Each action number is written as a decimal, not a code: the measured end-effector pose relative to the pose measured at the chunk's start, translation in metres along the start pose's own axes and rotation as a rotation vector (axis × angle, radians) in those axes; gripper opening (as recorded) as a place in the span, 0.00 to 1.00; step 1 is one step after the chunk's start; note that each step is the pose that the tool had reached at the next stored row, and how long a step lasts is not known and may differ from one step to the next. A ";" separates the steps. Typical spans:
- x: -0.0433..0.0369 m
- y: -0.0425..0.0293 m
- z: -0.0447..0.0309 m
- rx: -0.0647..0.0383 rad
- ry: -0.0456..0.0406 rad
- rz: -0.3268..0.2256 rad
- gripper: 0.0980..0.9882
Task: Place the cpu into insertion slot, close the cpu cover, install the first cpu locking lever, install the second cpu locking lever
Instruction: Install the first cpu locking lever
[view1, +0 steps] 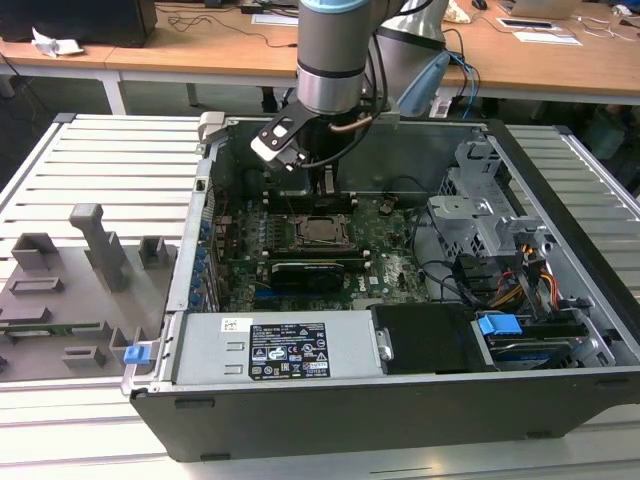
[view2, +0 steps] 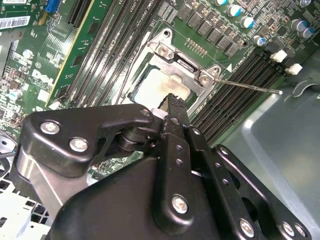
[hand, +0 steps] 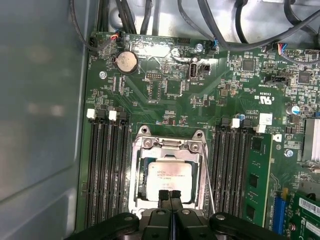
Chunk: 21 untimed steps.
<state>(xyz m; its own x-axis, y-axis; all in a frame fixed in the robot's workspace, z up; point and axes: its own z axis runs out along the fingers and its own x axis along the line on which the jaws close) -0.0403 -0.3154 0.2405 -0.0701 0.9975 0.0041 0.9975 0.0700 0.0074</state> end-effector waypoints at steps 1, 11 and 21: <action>0.0000 0.0000 -0.0003 0.000 -0.0001 0.000 0.01; 0.0000 0.0000 -0.0055 0.000 -0.0035 0.000 0.01; 0.0000 0.0001 -0.0090 0.001 -0.0154 -0.024 0.01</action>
<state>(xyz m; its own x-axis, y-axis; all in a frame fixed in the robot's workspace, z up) -0.0403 -0.3154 0.2495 -0.0937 0.9955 -0.0115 0.9956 0.0938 0.0063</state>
